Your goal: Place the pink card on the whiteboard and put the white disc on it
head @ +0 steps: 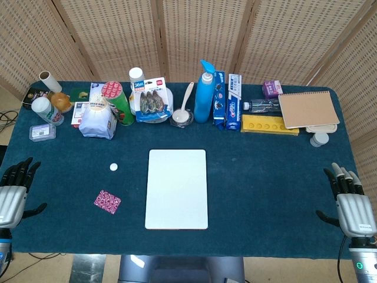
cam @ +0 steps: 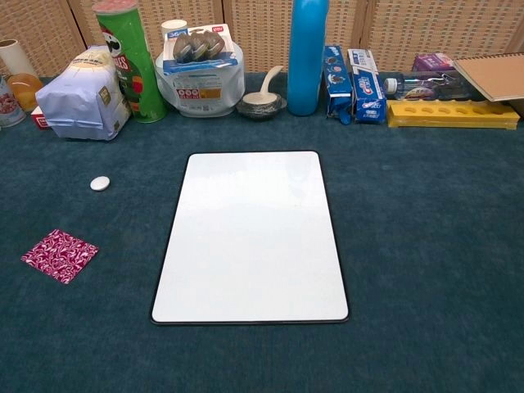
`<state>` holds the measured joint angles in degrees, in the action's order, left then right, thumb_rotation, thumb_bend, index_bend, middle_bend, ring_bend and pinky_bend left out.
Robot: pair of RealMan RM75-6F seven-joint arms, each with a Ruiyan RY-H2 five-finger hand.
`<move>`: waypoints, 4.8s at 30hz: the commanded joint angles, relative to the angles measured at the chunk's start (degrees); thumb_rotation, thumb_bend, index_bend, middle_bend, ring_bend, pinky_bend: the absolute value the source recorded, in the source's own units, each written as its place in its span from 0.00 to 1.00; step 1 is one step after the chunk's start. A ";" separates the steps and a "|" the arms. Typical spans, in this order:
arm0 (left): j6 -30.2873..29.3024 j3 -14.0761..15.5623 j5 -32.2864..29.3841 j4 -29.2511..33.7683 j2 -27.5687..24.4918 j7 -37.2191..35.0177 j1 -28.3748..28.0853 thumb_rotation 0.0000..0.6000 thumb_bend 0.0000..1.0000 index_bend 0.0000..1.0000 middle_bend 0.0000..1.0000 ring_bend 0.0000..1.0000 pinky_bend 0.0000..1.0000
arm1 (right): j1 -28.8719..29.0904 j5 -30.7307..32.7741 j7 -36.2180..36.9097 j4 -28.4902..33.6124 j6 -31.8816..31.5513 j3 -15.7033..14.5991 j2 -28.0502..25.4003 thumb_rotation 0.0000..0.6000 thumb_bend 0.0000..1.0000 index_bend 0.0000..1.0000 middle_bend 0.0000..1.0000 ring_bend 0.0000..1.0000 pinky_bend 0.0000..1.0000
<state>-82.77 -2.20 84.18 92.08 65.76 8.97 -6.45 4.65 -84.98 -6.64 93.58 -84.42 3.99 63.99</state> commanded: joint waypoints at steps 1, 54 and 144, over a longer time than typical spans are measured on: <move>0.39 0.08 -0.31 0.04 -0.01 0.05 -0.05 1.00 0.10 0.00 0.00 0.00 0.06 | 0.07 0.10 -0.09 0.02 0.13 0.05 -0.05 1.00 0.00 0.00 0.00 0.00 0.00; 30.02 4.19 -2.26 -2.80 9.88 9.98 -17.77 1.00 0.20 0.28 0.00 0.00 0.06 | -1.49 -0.27 5.40 1.25 -2.40 0.58 -2.76 1.00 0.00 0.00 0.00 0.00 0.00; 34.18 -9.10 -34.95 3.75 24.72 36.49 -44.29 1.00 0.18 0.50 0.00 0.00 0.06 | -1.46 2.25 8.77 0.56 -0.42 1.24 -3.73 1.00 0.00 0.00 0.00 0.00 0.00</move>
<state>-48.77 -10.88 52.13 97.56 88.06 43.66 -48.38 3.19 -82.76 2.11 94.16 -84.85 5.20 60.27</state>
